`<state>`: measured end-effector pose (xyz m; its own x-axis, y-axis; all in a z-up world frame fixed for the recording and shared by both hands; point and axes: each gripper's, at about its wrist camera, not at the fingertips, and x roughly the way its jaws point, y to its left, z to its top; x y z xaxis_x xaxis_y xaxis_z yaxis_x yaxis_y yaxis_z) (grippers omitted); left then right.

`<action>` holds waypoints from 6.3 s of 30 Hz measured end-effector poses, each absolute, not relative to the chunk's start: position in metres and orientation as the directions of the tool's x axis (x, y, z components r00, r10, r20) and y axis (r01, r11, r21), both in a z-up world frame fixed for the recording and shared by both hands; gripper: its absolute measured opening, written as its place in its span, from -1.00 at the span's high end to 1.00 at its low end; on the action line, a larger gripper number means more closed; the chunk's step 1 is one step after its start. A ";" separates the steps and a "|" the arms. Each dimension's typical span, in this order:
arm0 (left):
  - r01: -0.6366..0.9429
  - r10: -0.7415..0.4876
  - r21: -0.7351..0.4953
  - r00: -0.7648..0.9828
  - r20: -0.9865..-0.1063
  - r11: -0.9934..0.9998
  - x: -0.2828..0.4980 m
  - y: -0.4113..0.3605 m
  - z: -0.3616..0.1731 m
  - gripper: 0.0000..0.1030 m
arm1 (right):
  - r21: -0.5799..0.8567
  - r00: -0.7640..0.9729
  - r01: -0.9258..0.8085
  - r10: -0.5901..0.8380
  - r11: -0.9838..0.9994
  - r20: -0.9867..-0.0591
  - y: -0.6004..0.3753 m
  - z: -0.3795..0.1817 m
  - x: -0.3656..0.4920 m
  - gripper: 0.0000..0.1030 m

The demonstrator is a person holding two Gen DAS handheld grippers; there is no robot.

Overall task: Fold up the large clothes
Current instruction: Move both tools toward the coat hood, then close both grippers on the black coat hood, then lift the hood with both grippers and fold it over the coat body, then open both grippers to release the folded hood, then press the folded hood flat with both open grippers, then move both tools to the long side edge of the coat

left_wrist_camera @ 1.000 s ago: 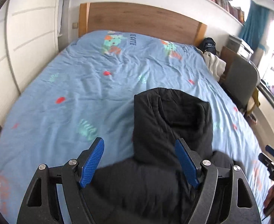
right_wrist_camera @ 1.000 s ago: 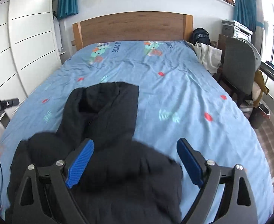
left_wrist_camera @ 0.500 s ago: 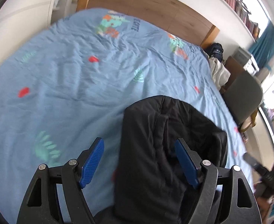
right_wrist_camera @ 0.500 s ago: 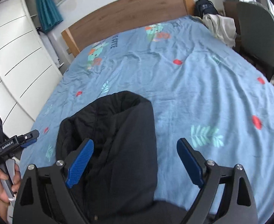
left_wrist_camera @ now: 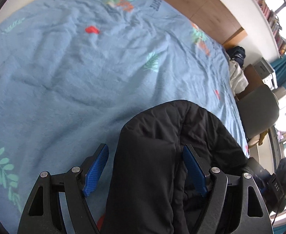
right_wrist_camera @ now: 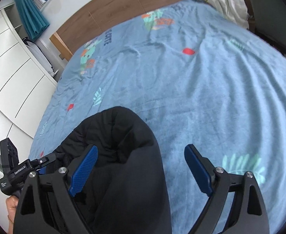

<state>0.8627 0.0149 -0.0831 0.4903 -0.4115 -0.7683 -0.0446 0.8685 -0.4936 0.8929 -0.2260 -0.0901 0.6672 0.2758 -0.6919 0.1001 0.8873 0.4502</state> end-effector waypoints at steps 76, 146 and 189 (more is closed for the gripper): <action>0.177 -0.299 -0.246 0.678 -0.672 0.953 0.402 0.056 0.028 -0.34 | 0.282 0.713 -0.058 0.237 0.958 -0.660 -0.181 -0.008 0.400 -0.27; 0.232 -0.258 -0.139 0.638 -0.725 0.963 0.355 0.021 0.003 -0.50 | 0.163 0.641 -0.119 0.201 0.979 -0.741 -0.140 -0.020 0.364 -0.27; -0.152 -0.152 -0.259 0.498 -0.854 0.954 0.097 0.265 -0.086 -0.75 | 0.262 0.502 0.245 0.109 0.934 -0.858 -0.281 -0.112 0.089 -0.61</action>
